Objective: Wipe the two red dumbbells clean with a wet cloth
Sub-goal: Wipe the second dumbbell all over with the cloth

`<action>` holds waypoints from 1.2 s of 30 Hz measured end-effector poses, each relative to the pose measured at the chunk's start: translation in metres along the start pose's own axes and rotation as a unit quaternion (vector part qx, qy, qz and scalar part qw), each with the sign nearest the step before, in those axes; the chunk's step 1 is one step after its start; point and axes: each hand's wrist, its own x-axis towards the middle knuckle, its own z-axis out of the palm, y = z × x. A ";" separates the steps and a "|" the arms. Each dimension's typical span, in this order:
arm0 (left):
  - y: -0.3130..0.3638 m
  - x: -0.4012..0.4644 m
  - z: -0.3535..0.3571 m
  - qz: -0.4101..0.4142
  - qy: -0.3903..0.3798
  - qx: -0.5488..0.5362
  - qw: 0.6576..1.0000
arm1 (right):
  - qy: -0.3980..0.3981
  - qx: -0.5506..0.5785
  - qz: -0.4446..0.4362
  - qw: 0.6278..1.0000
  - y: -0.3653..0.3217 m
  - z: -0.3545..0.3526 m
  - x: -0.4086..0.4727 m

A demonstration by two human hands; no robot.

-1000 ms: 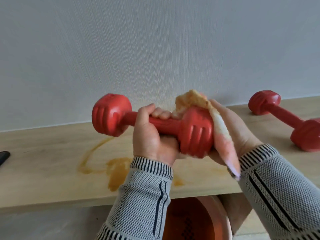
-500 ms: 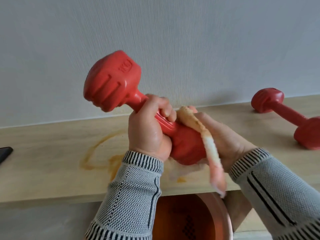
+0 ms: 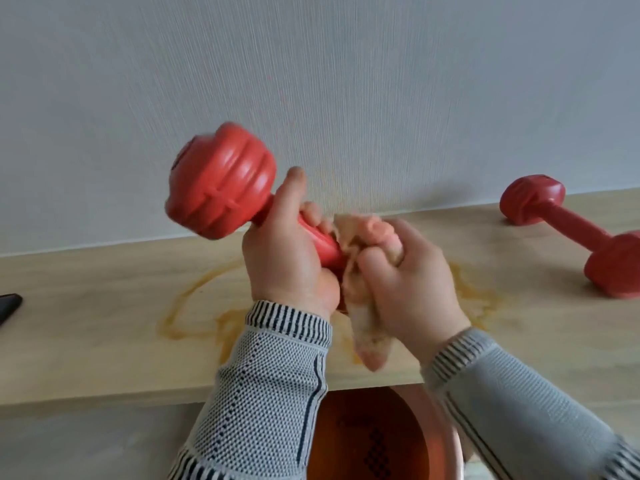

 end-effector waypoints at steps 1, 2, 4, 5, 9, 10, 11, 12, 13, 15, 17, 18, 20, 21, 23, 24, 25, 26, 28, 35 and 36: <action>-0.001 -0.001 -0.002 0.006 -0.043 0.011 0.999 | -0.034 0.041 0.069 0.996 -0.001 -0.002 0.006; -0.001 -0.003 -0.004 0.009 -0.093 0.020 0.995 | -0.093 0.124 0.162 0.975 0.000 -0.006 0.013; 0.000 -0.004 -0.009 0.000 -0.193 0.001 0.981 | -0.243 0.304 0.314 0.866 0.001 -0.019 0.020; 0.001 -0.004 -0.009 -0.001 -0.224 -0.008 0.975 | -0.293 0.348 0.342 0.822 0.000 -0.024 0.020; -0.001 0.002 -0.004 0.077 -0.079 0.097 0.989 | -0.185 0.325 0.271 0.887 0.000 -0.017 0.014; -0.001 0.004 0.000 0.079 -0.019 0.125 0.989 | -0.128 0.246 0.192 0.942 0.000 -0.010 0.011; -0.002 0.005 0.002 0.057 0.031 0.135 0.989 | -0.074 0.130 0.105 0.983 -0.001 -0.005 0.005; -0.003 0.008 0.000 0.017 0.071 0.125 0.989 | -0.034 0.024 0.026 0.999 0.001 -0.001 0.001; -0.004 0.010 -0.002 -0.022 0.101 0.098 0.990 | -0.013 -0.041 -0.040 0.998 0.004 0.003 -0.003; -0.003 0.011 -0.007 -0.054 0.113 0.032 0.992 | 0.003 -0.077 -0.120 0.990 0.013 0.009 -0.005; -0.004 0.009 -0.009 -0.054 0.062 -0.010 0.997 | -0.006 -0.059 -0.055 0.997 0.013 0.009 -0.002; -0.003 0.008 -0.010 -0.054 0.024 -0.019 0.998 | -0.027 -0.016 0.019 0.999 0.009 0.006 0.002; 0.000 0.005 -0.011 -0.047 -0.063 -0.030 0.996 | -0.151 0.226 0.225 0.936 -0.003 -0.004 0.012; 0.002 0.003 -0.012 -0.041 -0.109 -0.033 0.993 | -0.222 0.342 0.306 0.860 -0.008 -0.010 0.016; 0.008 0.002 -0.012 -0.030 -0.177 -0.033 0.983 | -0.300 0.453 0.358 0.759 -0.011 -0.018 0.024; 0.009 0.003 -0.011 -0.017 -0.177 -0.029 0.984 | -0.304 0.476 0.351 0.746 -0.012 -0.018 0.024; 0.010 0.005 -0.010 0.002 -0.149 -0.013 0.989 | -0.288 0.495 0.339 0.746 -0.012 -0.016 0.023; 0.009 0.008 -0.008 0.023 -0.102 0.018 0.994 | -0.245 0.494 0.318 0.771 -0.012 -0.012 0.021; 0.008 0.013 -0.005 0.023 0.000 0.067 0.998 | -0.134 0.374 0.196 0.896 -0.010 -0.006 0.015; -0.002 0.019 -0.023 -0.156 0.088 -0.115 0.977 | 0.005 -0.090 -0.170 0.981 0.002 0.008 -0.001; -0.003 0.016 -0.020 -0.124 0.078 -0.104 0.984 | 0.003 -0.082 -0.120 0.989 0.002 0.009 0.000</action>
